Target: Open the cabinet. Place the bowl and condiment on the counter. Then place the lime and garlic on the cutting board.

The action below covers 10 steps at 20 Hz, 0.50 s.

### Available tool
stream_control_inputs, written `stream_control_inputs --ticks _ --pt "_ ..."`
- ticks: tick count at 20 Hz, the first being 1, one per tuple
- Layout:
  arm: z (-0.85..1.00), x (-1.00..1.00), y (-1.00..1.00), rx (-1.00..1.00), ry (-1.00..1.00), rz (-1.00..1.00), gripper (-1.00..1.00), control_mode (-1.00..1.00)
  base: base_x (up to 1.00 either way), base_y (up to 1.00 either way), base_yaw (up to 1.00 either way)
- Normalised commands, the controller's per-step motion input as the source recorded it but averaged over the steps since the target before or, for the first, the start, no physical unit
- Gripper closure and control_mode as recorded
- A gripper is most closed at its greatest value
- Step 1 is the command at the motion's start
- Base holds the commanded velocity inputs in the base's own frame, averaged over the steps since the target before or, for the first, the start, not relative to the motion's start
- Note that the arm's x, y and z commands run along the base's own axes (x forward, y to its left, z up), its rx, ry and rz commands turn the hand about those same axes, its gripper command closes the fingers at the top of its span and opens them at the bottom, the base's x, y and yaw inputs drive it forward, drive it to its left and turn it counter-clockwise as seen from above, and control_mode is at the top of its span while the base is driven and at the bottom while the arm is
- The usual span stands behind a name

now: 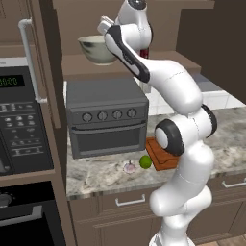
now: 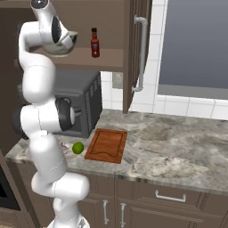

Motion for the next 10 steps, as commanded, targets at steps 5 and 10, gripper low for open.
stream_control_inputs --ticks 5,10 --pt "-0.16 -0.86 0.24 -0.01 -0.18 -0.06 1.00 -1.00 0.00 0.00 0.00" --pt "-0.10 -0.74 0.12 0.00 -0.13 -0.11 1.00 -1.00 0.00 0.00 0.00"
